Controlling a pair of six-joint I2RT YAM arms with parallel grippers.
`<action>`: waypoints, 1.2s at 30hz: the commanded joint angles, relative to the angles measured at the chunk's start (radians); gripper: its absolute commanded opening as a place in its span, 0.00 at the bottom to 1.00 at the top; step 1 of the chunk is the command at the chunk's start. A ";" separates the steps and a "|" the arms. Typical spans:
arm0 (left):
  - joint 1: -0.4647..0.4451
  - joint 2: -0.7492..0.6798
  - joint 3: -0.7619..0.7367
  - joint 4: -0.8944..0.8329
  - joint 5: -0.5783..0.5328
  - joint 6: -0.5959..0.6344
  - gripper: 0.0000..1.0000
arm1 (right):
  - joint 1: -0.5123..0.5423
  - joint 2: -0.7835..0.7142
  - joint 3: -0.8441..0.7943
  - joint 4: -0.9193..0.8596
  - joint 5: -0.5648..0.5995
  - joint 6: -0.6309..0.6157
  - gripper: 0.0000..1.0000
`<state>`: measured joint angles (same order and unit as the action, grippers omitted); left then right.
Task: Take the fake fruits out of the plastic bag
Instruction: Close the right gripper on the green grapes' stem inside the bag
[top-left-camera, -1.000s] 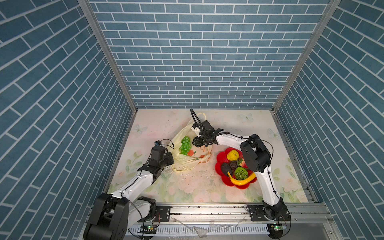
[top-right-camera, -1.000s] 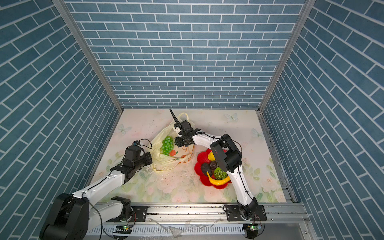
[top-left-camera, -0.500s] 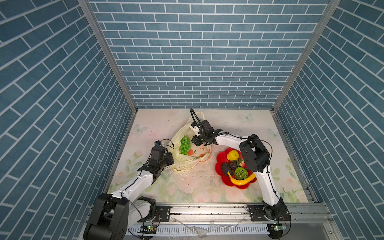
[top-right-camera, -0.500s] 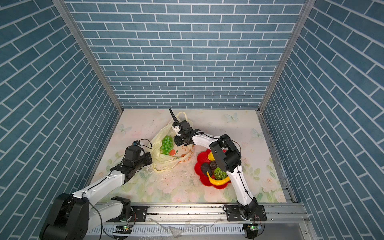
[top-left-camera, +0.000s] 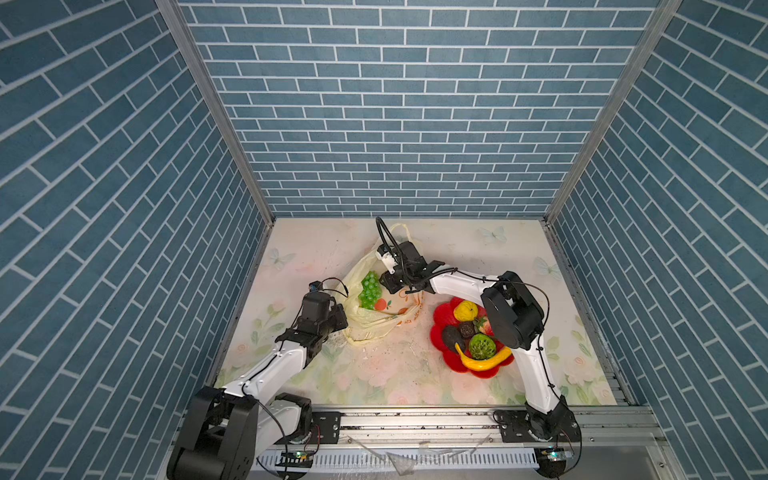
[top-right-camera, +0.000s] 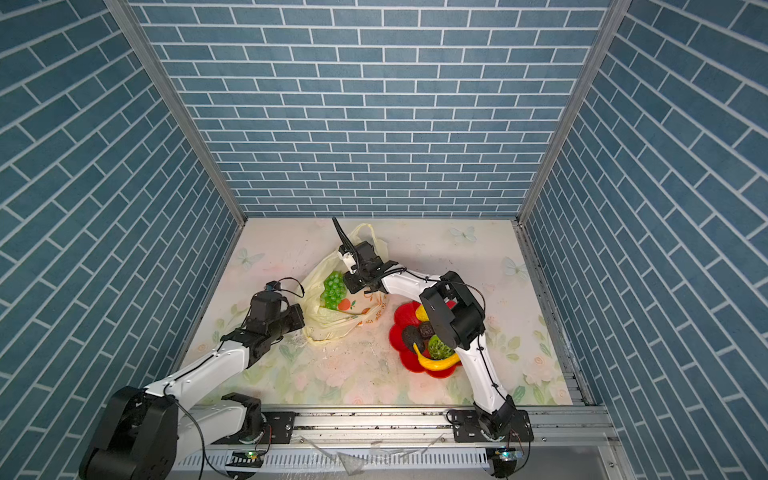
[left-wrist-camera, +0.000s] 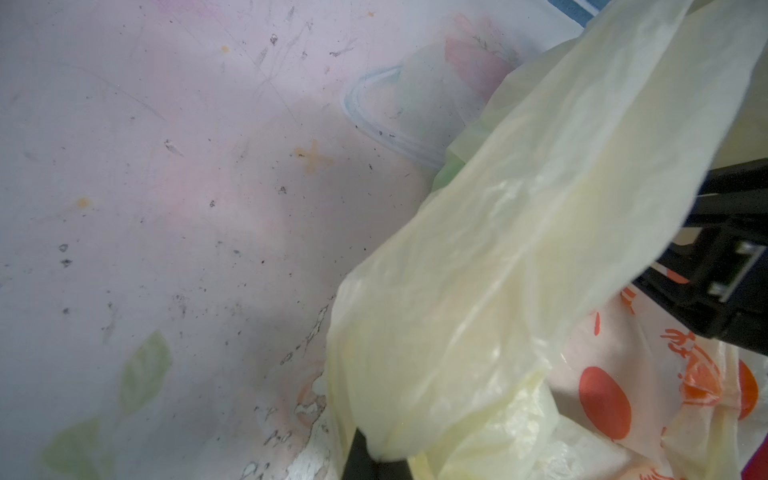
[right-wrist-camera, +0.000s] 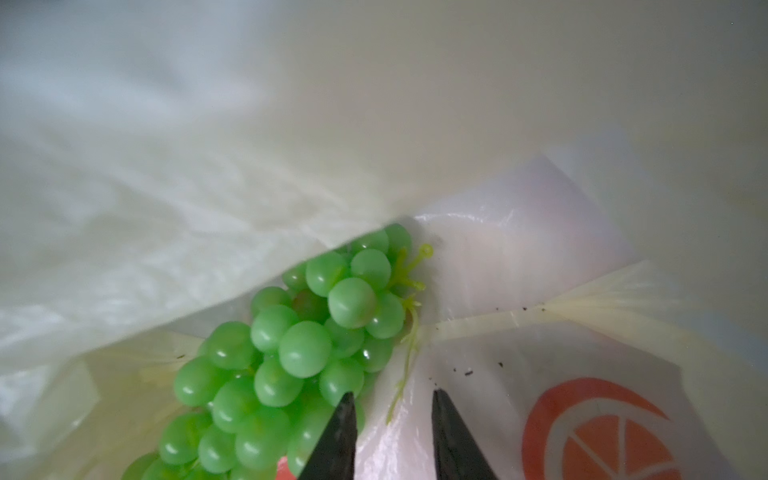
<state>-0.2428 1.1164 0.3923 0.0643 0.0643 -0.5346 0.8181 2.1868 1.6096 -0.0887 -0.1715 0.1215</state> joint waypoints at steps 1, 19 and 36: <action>-0.006 -0.006 -0.001 -0.021 -0.012 0.001 0.00 | 0.014 -0.055 -0.037 0.021 -0.008 -0.052 0.36; -0.006 -0.009 -0.003 -0.017 -0.009 0.002 0.00 | -0.030 0.073 0.060 -0.055 -0.080 -0.129 0.32; -0.006 0.020 0.005 -0.011 0.005 0.003 0.00 | -0.041 0.148 0.145 -0.062 -0.093 -0.143 0.32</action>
<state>-0.2428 1.1324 0.3923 0.0643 0.0685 -0.5343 0.7795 2.3016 1.7088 -0.1429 -0.2657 0.0425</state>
